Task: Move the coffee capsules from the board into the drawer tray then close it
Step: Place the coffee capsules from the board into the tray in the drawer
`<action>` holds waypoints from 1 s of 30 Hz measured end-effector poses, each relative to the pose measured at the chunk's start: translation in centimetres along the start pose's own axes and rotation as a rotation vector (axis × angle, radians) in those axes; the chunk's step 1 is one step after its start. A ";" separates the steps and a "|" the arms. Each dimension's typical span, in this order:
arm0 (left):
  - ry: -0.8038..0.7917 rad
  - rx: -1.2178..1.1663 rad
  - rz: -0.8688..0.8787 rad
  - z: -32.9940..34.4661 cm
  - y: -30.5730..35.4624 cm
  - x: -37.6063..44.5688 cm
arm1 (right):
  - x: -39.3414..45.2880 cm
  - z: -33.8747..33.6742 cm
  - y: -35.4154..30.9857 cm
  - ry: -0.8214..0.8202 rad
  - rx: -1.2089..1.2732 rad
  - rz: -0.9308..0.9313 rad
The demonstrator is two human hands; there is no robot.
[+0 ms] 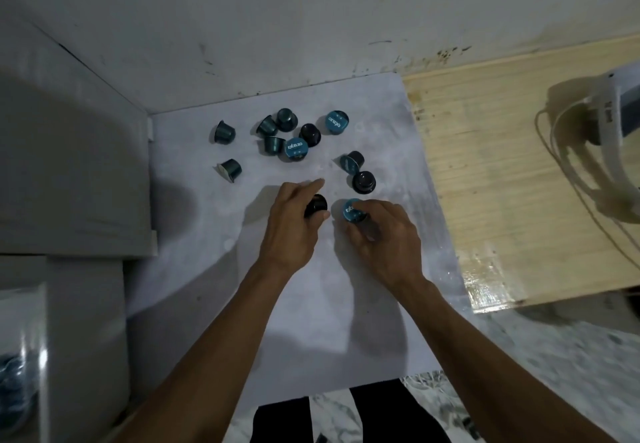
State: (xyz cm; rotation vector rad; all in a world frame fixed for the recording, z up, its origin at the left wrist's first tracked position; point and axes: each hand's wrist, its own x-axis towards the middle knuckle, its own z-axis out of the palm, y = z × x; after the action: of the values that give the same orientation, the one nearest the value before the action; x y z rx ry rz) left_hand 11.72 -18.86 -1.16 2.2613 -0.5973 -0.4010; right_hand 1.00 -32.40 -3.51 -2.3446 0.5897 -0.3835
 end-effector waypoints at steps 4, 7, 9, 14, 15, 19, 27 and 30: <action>-0.141 0.070 0.035 -0.2 0.0 0.1 | 0.3 0.1 0.0 -0.005 0.007 0.004; -0.160 0.090 0.024 -0.4 0.1 0.4 | 0.3 0.3 0.0 0.013 -0.006 -0.004; -0.076 0.076 0.057 -0.3 0.1 0.3 | 0.3 0.5 0.2 0.042 -0.006 -0.025; 0.143 -0.098 0.071 0.7 -0.7 -0.6 | 0.2 1.5 0.7 0.103 -0.014 -0.098; 0.166 -0.100 0.079 1.0 -1.0 -0.8 | 0.1 1.6 0.8 0.114 -0.014 -0.110; 0.224 -0.118 0.115 1.9 -1.8 -1.1 | -0.3 1.6 1.2 0.155 0.000 -0.140; 0.301 -0.164 0.126 1.6 -1.3 -1.7 | -0.6 1.2 1.0 0.149 0.044 -0.170; 0.341 -0.174 0.116 0.3 -0.7 -2.8 | -0.9 0.6 0.2 0.126 0.080 -0.161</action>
State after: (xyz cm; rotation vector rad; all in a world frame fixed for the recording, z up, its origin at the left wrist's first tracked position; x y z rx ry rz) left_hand 9.46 -17.15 -1.55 2.0544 -0.4921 -0.0060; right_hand 0.43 -31.74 -4.14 -2.3097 0.4368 -0.6202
